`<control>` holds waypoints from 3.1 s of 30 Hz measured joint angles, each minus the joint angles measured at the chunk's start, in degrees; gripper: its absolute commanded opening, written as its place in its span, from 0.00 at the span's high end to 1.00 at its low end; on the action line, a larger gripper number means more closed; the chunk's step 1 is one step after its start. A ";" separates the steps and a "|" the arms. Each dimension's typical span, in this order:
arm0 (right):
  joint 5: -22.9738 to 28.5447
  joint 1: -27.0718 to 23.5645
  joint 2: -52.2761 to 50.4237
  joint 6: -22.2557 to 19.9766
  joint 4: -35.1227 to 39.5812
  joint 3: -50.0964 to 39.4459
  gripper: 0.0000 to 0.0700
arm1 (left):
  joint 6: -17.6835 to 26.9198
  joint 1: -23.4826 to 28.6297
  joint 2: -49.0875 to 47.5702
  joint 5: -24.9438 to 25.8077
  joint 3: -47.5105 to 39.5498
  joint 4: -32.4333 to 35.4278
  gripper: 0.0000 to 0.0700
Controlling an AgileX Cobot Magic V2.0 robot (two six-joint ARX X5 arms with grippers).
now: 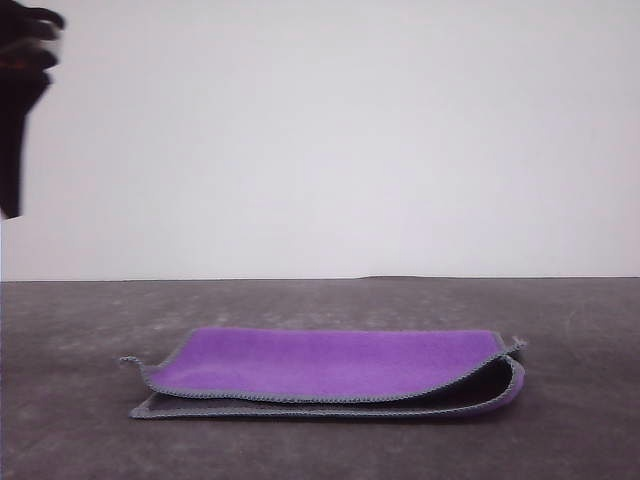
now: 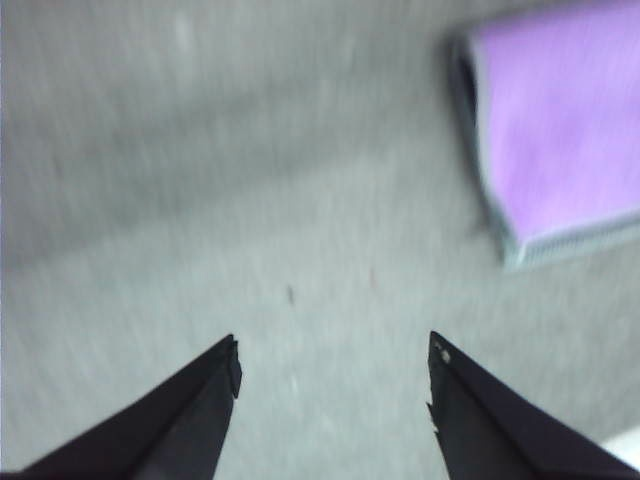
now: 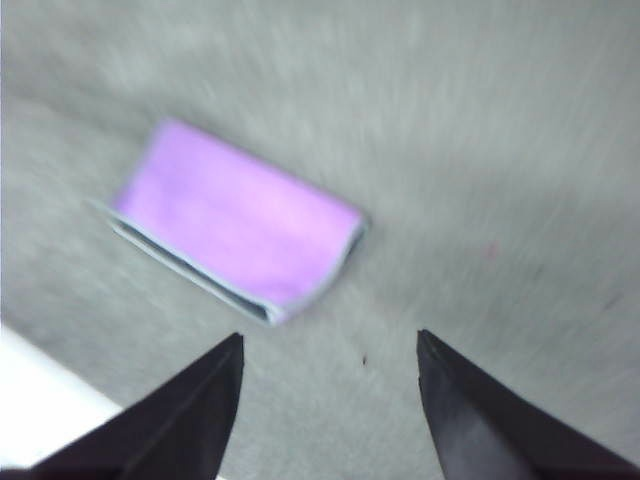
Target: Fold clothes
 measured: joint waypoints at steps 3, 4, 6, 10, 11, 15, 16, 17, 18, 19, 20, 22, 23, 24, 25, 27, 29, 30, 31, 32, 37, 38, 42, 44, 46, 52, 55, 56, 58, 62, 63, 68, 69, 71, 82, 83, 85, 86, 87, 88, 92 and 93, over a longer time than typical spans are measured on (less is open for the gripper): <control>-1.35 0.00 1.65 2.74 7.13 -9.40 0.50 | -0.51 0.00 -3.05 0.00 -1.56 0.74 0.49; -2.55 0.00 2.42 3.83 9.52 -12.14 0.50 | -0.75 0.00 -3.76 0.00 -1.56 1.13 0.49; -5.67 0.00 4.35 6.00 14.15 -16.77 0.46 | -0.93 0.00 -4.90 0.02 -1.56 2.03 0.49; -12.31 0.27 10.32 10.73 23.98 -23.29 0.28 | -1.07 0.00 -6.22 0.02 -1.56 3.85 0.49; -12.93 0.41 12.03 11.77 26.06 -24.18 0.26 | -1.07 0.00 -6.25 0.02 -1.56 4.16 0.49; -13.40 0.90 19.05 14.82 32.20 -25.27 0.26 | -1.07 0.00 -6.24 0.02 -1.56 6.10 0.49; -13.42 1.11 20.76 15.58 33.99 -25.27 0.26 | -1.07 0.00 -6.24 0.02 -1.56 6.73 0.49; -13.42 1.37 22.28 16.24 35.72 -25.27 0.26 | -1.07 0.00 -6.24 0.02 -1.56 7.16 0.49; -13.45 1.67 23.77 16.91 37.48 -25.27 0.26 | -1.07 0.00 -6.24 0.02 -1.56 7.50 0.49; -13.55 2.07 25.40 17.77 39.45 -25.27 0.26 | -1.07 0.00 -6.24 0.02 -1.56 7.87 0.49; -14.08 2.40 26.89 18.53 41.19 -25.27 0.26 | -1.07 0.00 -6.24 0.02 -1.56 8.26 0.49; -16.08 2.99 29.91 20.05 44.28 -25.27 0.26 | -1.07 0.00 -6.24 0.02 -1.56 8.95 0.49; -17.20 3.28 31.29 20.67 45.52 -25.27 0.26 | -1.07 0.00 -6.24 0.02 -1.56 9.14 0.49; -18.23 3.60 32.59 21.20 46.69 -25.27 0.26 | -1.07 0.00 -6.24 0.02 -1.56 9.27 0.49; -18.96 4.10 33.94 21.78 47.96 -25.27 0.26 | -1.07 0.00 -6.24 0.02 -1.56 9.27 0.49; -19.44 4.83 35.64 22.70 49.85 -25.27 0.26 | -1.09 0.00 -6.24 0.02 -1.56 9.27 0.49; -19.65 5.64 36.65 23.66 51.48 -25.27 0.26 | -1.08 0.00 -6.24 0.02 -1.56 9.26 0.49; -19.78 6.05 36.88 24.06 52.03 -25.27 0.26 | -1.09 0.00 -6.24 0.02 -1.56 9.25 0.49; -19.77 6.39 36.94 24.38 52.22 -25.27 0.26 | -1.09 0.00 -6.24 0.02 -1.56 9.26 0.49; -19.79 6.76 37.01 24.62 52.29 -25.27 0.26 | -1.09 0.00 -6.24 0.02 -1.56 9.27 0.49; -19.85 9.13 37.18 25.04 52.42 -25.23 0.31 | -1.09 0.00 -6.24 0.02 -1.56 9.27 0.49; -19.83 9.56 37.20 25.14 52.51 -25.23 0.35 | -1.09 0.00 -6.24 0.02 -1.56 9.27 0.49; -19.43 10.83 37.44 25.74 52.79 -25.23 0.70 | -1.09 0.00 -6.24 0.02 -1.56 9.27 0.49; -19.37 10.95 37.44 25.90 53.08 -25.23 0.87 | -1.09 0.00 -6.24 0.02 -1.56 9.25 0.49; -19.38 10.95 37.44 25.88 53.25 -25.23 0.97 | -1.09 0.00 -6.24 0.02 -1.56 9.25 0.49; -19.42 10.95 37.44 25.38 53.58 -25.23 0.99 | -1.09 0.00 -6.24 0.02 -1.56 9.25 0.49; -20.78 11.44 37.46 25.44 55.79 -25.24 0.99 | -1.09 0.00 -6.24 0.02 -1.56 9.25 0.49; -21.74 11.86 37.46 25.73 57.19 -25.25 0.99 | -1.10 0.00 -6.24 0.02 -1.56 9.25 0.50; -23.15 13.19 37.48 26.95 61.01 -25.25 0.99 | -1.24 0.00 -6.24 0.02 -1.56 9.25 0.50; -23.88 16.94 37.79 31.28 68.88 -25.24 0.99 | -1.84 0.00 -6.24 0.02 -1.56 9.27 0.50; -23.94 17.96 38.13 32.41 70.68 -25.23 0.99 | -1.93 0.00 -6.24 0.02 -1.56 9.27 0.50; -23.90 23.19 41.74 37.53 77.28 -25.04 0.99 | -2.34 0.00 -6.24 0.04 -1.56 9.27 0.50; -23.85 24.02 42.47 38.34 78.19 -24.81 0.99 | -2.36 0.00 -6.24 0.02 -1.56 9.27 0.50; -23.77 25.46 44.07 39.89 80.07 -23.62 0.99 | -2.36 0.00 -6.24 0.02 -1.56 9.27 0.50; -23.67 29.91 50.48 43.38 82.27 -14.21 0.99 | -2.33 0.00 -6.24 0.04 -1.56 9.25 0.50; -23.59 29.97 50.66 43.43 82.25 -14.00 0.99 | -2.33 0.00 -6.24 0.04 -1.56 9.25 0.50; -22.88 29.97 50.79 43.45 82.02 -13.90 0.99 | -2.33 0.00 -6.24 0.04 -1.56 9.25 0.50; -22.55 29.97 50.79 43.46 81.84 -13.90 0.99 | -2.33 0.00 -6.24 0.04 -1.56 9.25 0.50; -22.43 29.97 50.79 43.47 81.69 -13.90 0.99 | -2.33 0.00 -6.24 0.02 -1.56 9.25 0.49; -22.43 29.97 50.79 43.47 81.65 -13.90 0.99 | -2.33 0.00 -6.24 0.04 -1.56 9.25 0.49; -22.41 29.93 50.79 43.47 81.60 -13.90 0.98 | -2.33 0.00 -6.24 0.03 -1.56 9.25 0.49; -22.43 29.94 50.79 43.47 81.58 -13.90 0.97 | -2.33 0.00 -6.24 0.04 -1.56 9.25 0.49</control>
